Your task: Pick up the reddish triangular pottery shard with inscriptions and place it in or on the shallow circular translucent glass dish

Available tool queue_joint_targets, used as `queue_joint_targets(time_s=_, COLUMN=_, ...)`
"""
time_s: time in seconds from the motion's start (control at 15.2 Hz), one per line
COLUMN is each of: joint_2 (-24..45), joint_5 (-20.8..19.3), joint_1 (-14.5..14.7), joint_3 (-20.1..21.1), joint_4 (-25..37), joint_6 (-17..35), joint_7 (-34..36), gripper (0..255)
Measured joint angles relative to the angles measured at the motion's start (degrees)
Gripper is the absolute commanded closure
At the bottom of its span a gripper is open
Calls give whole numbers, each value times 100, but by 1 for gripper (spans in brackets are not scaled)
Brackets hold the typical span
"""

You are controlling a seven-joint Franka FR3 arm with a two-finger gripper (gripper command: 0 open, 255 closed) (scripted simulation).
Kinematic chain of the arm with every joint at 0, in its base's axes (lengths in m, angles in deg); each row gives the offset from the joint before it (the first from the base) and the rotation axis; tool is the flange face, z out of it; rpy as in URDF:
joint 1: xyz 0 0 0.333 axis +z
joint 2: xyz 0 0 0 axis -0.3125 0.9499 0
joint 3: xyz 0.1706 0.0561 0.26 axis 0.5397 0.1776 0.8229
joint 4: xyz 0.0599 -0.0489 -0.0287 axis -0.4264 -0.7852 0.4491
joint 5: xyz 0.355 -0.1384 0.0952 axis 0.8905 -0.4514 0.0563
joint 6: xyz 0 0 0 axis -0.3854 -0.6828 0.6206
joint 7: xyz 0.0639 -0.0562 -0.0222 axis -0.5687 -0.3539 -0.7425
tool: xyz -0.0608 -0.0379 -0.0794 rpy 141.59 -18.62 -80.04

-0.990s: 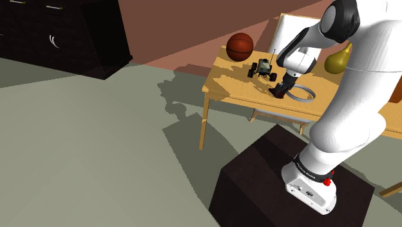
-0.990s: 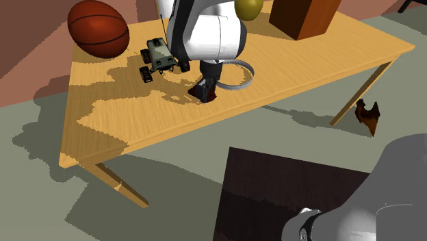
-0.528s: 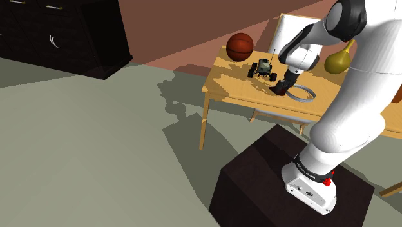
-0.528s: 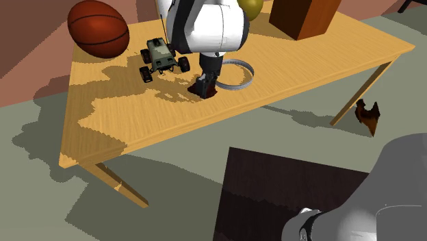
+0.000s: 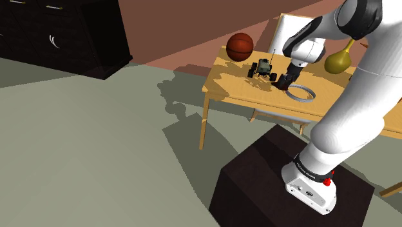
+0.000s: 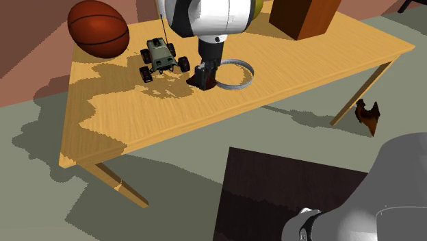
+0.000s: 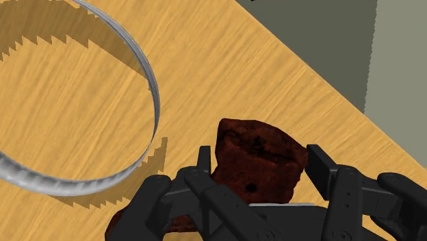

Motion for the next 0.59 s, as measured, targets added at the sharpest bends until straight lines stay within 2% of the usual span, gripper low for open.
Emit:
queue_joint_targets(time_s=0.4, joint_2=-331, joint_5=-349, joint_1=67, joint_3=-89, joint_4=107, joint_6=-348, joint_7=267, gripper=255)
queue_joint_targets(time_s=0.59, joint_2=-232, joint_5=-274, joint_1=-133, joint_3=-207, joint_4=294, joint_6=-502, joint_7=-64, gripper=255)
